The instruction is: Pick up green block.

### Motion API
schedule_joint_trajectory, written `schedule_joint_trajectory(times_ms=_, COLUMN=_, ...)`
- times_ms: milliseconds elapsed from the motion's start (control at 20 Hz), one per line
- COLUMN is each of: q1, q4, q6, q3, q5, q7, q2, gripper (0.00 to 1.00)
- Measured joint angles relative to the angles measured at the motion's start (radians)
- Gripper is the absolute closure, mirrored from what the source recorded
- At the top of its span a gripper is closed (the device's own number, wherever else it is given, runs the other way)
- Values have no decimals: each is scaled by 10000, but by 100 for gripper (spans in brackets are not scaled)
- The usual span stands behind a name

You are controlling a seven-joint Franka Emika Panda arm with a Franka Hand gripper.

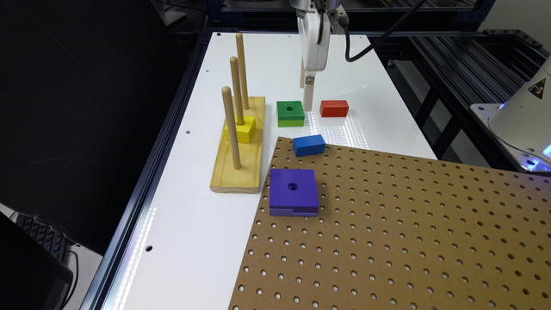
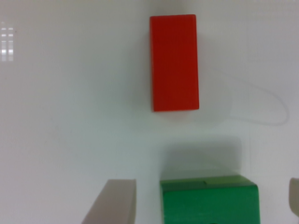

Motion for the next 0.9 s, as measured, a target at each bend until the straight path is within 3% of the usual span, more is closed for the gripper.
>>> schedule_joint_trajectory(times_ms=500, q1=7, q4=-117, q6=120, q3=17, q5=0, q7=0, q2=39, gripper=0)
schedule_joint_trajectory(times_ms=900, q1=11, q4=70, q6=316, q3=95, q5=0, q7=15, q2=172, gripper=0)
